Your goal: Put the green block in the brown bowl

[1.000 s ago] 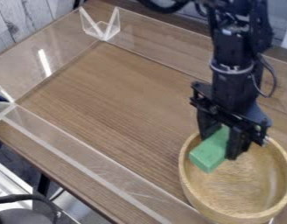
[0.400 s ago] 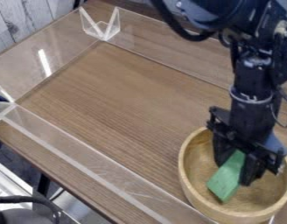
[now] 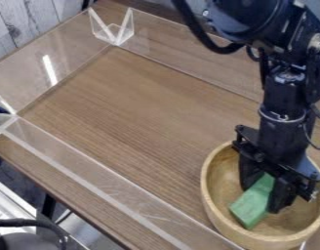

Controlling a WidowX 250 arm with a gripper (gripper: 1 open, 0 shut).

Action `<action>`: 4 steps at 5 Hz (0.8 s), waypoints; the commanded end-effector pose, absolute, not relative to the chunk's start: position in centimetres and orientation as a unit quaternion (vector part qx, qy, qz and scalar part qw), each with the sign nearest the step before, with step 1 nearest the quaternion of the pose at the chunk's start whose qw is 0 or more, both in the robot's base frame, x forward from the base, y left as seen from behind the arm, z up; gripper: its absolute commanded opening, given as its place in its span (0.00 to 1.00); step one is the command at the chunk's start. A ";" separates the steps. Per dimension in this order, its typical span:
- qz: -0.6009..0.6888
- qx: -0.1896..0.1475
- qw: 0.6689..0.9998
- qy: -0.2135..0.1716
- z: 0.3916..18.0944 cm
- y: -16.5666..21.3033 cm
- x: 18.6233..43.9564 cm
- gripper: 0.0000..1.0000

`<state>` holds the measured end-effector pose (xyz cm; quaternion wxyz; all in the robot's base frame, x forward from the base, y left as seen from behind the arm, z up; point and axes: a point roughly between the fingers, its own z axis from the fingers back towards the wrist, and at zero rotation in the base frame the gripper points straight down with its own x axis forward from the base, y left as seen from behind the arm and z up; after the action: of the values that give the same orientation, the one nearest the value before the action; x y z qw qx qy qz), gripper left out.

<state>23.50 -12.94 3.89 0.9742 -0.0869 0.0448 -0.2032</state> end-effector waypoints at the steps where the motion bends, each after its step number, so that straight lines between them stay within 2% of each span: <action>1: -0.213 -0.093 0.972 0.023 4.5 -13.3 24.2 0.00; 4: -0.220 -0.097 0.971 0.018 4.4 -13.2 24.1 0.00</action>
<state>23.38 -12.97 3.68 0.9717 -0.0929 0.0420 -0.2130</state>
